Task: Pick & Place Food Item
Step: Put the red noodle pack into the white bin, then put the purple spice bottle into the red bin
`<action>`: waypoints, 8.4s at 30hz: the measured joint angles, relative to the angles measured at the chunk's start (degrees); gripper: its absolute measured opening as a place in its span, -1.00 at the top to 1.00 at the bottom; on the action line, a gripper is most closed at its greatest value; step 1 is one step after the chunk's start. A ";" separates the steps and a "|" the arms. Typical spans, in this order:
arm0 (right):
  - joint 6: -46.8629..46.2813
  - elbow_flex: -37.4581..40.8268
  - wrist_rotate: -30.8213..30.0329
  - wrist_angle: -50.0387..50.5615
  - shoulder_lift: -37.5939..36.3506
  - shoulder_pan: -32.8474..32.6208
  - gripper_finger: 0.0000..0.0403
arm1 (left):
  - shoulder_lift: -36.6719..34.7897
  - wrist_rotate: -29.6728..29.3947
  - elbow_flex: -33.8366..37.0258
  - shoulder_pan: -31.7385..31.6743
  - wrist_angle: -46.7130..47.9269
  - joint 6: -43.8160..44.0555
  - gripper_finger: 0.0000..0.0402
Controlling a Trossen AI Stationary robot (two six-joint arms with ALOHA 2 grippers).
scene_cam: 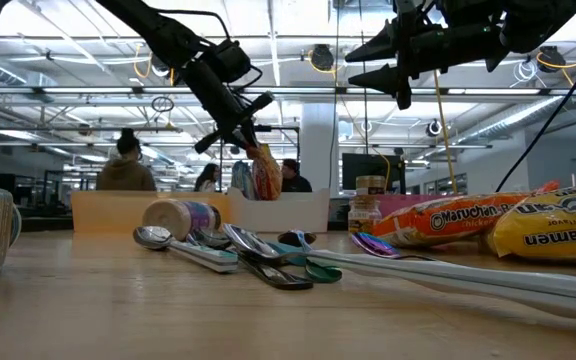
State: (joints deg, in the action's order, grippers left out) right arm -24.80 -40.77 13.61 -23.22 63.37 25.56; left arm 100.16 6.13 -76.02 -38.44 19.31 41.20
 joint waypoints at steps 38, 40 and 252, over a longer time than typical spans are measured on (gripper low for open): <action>-1.40 0.02 -0.02 1.81 0.02 -0.07 0.03 | 5.25 -4.90 0.50 2.32 -4.65 2.46 0.92; -1.35 0.02 -0.01 1.86 0.02 -0.07 0.03 | 5.25 -5.52 0.50 2.30 -4.95 2.49 0.91; -15.93 0.02 1.43 -25.70 0.50 -2.81 0.02 | -45.19 22.35 21.83 15.86 -14.56 -15.57 0.28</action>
State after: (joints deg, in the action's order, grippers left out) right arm -40.73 -40.75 15.04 -48.92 63.88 22.75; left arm 54.97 28.48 -54.19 -22.58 4.75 25.64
